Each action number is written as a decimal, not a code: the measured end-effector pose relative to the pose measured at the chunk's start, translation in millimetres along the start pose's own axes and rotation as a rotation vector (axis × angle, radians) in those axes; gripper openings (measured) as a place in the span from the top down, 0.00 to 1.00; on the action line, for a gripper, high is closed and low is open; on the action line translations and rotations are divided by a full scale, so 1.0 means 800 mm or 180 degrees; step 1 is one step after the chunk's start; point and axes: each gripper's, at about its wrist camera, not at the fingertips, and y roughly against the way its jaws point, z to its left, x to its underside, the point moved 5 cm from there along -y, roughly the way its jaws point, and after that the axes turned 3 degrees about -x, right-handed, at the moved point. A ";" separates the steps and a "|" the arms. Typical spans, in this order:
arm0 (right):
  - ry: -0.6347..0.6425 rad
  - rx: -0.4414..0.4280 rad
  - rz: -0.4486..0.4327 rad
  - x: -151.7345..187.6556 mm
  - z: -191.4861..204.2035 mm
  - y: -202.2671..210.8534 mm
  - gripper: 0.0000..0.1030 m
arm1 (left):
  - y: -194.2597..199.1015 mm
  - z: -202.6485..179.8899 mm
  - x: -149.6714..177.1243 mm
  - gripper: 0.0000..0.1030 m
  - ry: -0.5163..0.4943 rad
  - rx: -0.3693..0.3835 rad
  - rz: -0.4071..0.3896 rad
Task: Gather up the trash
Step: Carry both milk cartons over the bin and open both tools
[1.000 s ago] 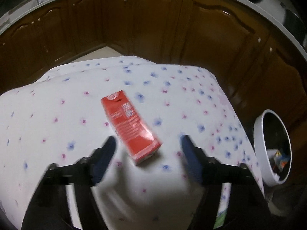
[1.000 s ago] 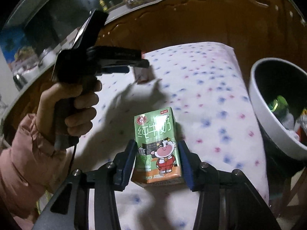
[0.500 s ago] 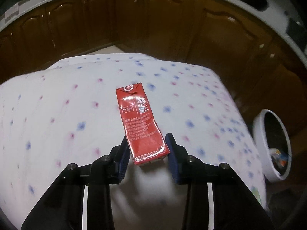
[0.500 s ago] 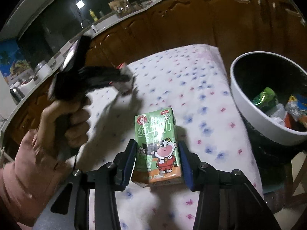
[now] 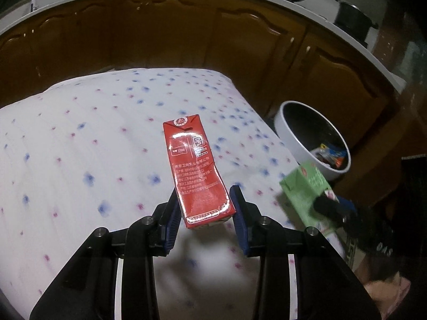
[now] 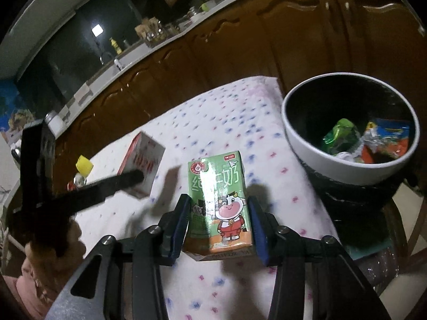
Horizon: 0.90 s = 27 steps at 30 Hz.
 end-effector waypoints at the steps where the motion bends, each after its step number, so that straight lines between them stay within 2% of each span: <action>1: -0.0014 0.0008 -0.0028 -0.001 -0.002 0.005 0.58 | 0.003 -0.005 0.003 0.67 -0.0019 0.0012 0.0006; 14: -0.0180 0.0116 -0.0321 -0.024 -0.037 0.051 0.58 | 0.012 -0.082 0.007 0.67 -0.0498 0.0174 0.0024; 27: -0.0254 0.0315 -0.0521 -0.047 -0.078 0.088 0.58 | 0.009 -0.140 -0.023 0.67 -0.0748 0.0286 -0.0054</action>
